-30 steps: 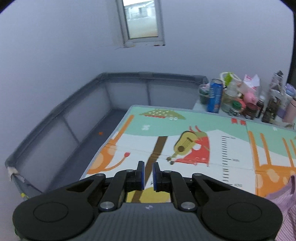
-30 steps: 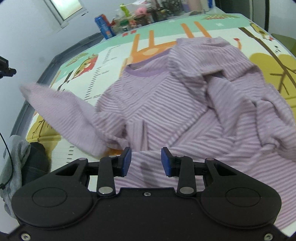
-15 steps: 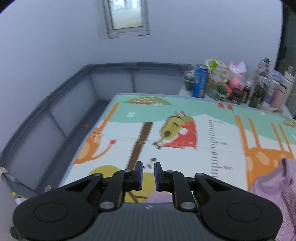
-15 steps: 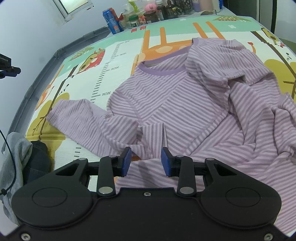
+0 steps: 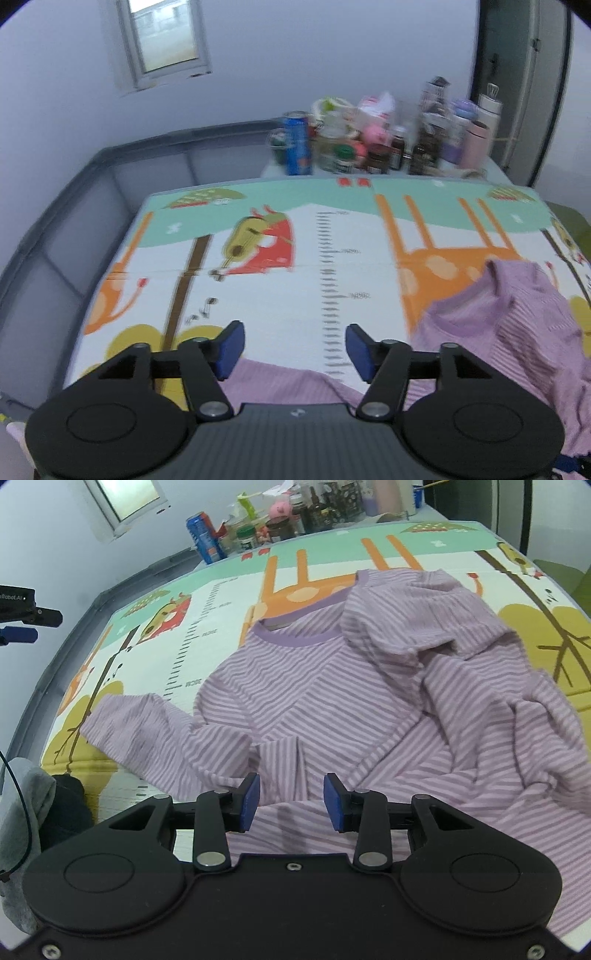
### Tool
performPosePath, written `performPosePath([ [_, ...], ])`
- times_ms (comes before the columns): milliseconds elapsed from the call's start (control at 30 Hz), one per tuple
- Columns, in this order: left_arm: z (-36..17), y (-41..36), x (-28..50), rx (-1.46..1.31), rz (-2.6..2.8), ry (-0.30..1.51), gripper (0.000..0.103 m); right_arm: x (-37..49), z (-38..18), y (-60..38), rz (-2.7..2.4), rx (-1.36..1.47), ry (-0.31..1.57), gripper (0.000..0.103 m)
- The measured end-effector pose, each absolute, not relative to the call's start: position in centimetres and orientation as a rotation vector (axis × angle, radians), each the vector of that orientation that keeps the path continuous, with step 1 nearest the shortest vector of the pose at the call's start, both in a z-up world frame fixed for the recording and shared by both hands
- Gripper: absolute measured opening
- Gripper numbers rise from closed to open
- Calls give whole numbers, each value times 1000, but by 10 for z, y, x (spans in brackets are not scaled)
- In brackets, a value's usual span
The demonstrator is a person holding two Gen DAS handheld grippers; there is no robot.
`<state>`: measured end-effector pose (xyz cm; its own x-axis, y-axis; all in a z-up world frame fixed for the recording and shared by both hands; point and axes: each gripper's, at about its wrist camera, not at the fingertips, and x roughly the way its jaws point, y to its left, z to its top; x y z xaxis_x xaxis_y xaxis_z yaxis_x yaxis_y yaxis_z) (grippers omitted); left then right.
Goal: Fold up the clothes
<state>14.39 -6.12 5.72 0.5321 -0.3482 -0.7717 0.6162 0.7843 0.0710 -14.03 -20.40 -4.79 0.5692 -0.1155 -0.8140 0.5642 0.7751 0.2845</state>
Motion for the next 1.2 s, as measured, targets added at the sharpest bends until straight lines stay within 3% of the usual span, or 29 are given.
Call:
performPosePath([
  [100,54,-71,122,357,-628,827,81,-150,-48,-207,-441,576,876,37],
  [367,22,-90,65,362,-760,911,89,-172,-47,-215,-476,603,848,40],
  [833,-50,-103,-21,469,-875,1025,90,-203,-66,-213,-454,606,898,41],
  [1200,-97,-92,-46,488,-827,1082,90,-216,-92,-209,-427,564,998,41],
])
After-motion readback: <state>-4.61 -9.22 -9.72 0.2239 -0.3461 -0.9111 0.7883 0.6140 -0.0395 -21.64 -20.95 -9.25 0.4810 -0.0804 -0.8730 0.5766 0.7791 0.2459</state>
